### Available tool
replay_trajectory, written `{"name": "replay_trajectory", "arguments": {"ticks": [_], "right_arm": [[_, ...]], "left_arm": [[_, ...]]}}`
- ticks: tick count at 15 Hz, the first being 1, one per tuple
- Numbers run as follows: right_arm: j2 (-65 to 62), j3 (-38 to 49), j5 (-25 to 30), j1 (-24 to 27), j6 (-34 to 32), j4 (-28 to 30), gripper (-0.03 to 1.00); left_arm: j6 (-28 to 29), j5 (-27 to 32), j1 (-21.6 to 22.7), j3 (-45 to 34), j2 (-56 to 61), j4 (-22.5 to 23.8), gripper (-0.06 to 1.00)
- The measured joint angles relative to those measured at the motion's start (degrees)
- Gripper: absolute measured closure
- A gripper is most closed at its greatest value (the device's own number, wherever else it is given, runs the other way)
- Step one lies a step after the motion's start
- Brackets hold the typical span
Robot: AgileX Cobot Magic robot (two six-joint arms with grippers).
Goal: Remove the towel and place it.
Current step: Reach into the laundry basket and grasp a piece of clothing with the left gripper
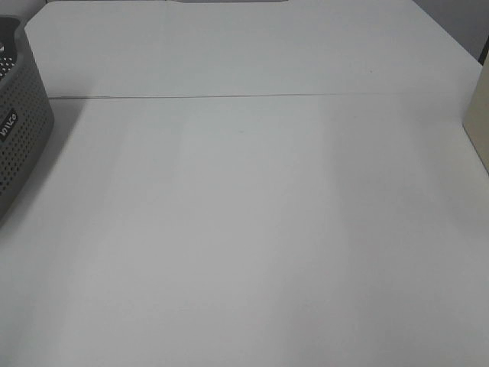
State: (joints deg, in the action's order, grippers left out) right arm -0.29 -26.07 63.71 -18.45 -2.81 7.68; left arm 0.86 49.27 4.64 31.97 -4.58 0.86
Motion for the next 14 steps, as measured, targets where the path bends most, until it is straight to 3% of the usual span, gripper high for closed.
{"name": "replay_trajectory", "arguments": {"ticks": [2,9,12,14], "right_arm": [[0.00,0.00,0.00,0.00,0.00,0.00,0.15],[0.00,0.00,0.00,0.00,0.00,0.00,0.15],[0.00,0.00,0.00,0.00,0.00,0.00,0.14],[0.00,0.00,0.00,0.00,0.00,0.00,0.14]], "left_arm": [[0.80,-1.20,0.00,0.00,-3.90,0.46,0.06],[15.30,-13.24,0.00,0.11,-23.03,5.39,0.06],[23.89,-18.74,0.00,0.11,-30.54,10.08,0.06],[31.11,-19.88,0.00,2.06,-37.82,16.44,0.06]]}}
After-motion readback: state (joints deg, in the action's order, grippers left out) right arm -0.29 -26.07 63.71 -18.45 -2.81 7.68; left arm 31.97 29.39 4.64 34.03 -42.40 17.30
